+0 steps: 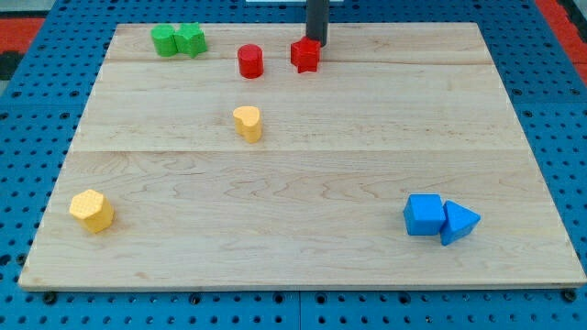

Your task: Move the red blocks above the heart

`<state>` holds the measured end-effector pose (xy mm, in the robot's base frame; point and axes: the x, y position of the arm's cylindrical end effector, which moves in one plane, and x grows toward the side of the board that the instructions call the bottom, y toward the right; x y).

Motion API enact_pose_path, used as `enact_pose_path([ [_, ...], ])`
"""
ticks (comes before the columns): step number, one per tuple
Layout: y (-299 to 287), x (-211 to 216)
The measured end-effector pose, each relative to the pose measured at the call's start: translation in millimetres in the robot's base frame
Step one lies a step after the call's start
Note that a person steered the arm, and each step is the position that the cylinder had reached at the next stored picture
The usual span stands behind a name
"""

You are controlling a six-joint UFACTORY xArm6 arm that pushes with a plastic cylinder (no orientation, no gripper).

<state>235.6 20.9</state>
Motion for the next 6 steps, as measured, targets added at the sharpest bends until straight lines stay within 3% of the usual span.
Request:
enact_pose_path([
  [1, -1, 7],
  [2, 44, 35],
  [6, -34, 41],
])
